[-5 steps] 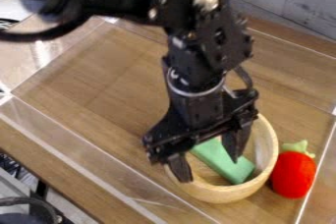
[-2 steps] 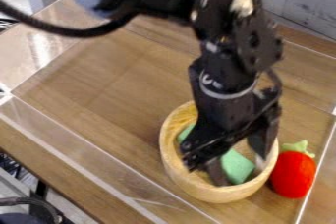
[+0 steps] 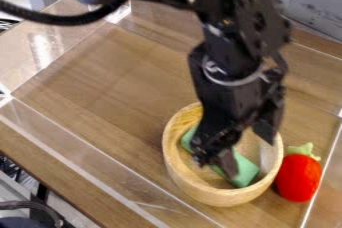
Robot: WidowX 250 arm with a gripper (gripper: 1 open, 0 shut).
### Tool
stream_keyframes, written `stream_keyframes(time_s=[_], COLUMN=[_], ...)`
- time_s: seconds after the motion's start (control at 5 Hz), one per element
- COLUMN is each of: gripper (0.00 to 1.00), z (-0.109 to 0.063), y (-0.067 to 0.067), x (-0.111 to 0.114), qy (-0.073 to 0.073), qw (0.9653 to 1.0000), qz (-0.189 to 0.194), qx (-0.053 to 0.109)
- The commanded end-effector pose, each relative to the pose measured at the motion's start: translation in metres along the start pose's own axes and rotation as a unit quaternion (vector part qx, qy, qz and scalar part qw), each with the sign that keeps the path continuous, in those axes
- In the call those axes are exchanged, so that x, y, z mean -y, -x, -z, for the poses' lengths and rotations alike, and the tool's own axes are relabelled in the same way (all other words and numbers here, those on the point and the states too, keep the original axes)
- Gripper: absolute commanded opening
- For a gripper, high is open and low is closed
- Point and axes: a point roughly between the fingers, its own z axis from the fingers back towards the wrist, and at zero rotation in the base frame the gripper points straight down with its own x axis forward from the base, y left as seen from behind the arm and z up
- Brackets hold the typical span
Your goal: Remove the green stick from the brown bowl and put it on the table
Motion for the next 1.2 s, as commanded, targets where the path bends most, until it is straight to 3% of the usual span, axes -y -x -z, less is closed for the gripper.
stream_keyframes(time_s=[0.0,0.4,0.8,1.0], gripper=[1.00,1.00,1.00,1.00], z=[-0.007,-0.007,-0.002,0.003], y=[0.011,-0.003,-0.006,-0.020], x=[0.010,0.008,-0.007,-0.008], qy=[0.027,0.018,0.024,0.025], qw=[0.9996,0.9993,0.9996,0.9995], qz=[-0.001,0.033,0.010,0.012], qx=[0.001,-0.001,0.009,0.013])
